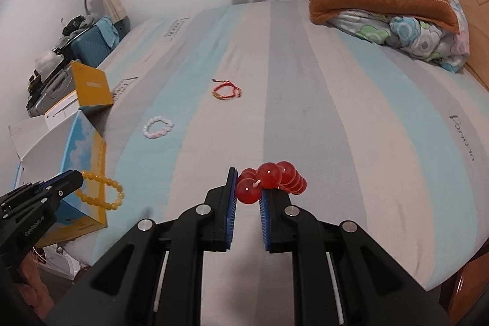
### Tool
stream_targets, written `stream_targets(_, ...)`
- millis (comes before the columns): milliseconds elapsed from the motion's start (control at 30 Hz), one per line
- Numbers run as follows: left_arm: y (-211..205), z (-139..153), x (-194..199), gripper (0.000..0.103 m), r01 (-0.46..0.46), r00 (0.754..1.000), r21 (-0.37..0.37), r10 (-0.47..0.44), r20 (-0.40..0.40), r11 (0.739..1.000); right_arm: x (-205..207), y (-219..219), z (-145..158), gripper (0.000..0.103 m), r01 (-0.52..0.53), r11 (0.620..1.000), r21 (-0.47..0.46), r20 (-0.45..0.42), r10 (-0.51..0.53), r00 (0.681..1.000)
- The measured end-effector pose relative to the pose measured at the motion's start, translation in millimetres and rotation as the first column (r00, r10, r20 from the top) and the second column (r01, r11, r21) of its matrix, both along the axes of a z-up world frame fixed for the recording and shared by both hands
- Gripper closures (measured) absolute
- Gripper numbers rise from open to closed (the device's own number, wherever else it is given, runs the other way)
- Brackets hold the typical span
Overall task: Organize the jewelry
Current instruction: 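Carry the amber and red bead bracelets to the white box with both tools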
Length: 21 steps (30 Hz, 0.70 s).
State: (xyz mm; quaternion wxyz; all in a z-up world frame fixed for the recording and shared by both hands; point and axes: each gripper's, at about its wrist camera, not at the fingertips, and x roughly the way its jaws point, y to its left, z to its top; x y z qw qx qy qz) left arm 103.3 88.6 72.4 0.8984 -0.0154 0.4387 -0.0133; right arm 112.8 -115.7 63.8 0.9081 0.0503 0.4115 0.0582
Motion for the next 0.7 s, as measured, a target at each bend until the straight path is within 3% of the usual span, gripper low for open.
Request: stream_targets(700,119.2,36.1,-24.1,0.094,-0.141,0.989,-0.058,0.143,0.03,0.988,1.2,117.8,35.5,0.09,-0.136,0.988,-0.076,0.037,0.139,0.99)
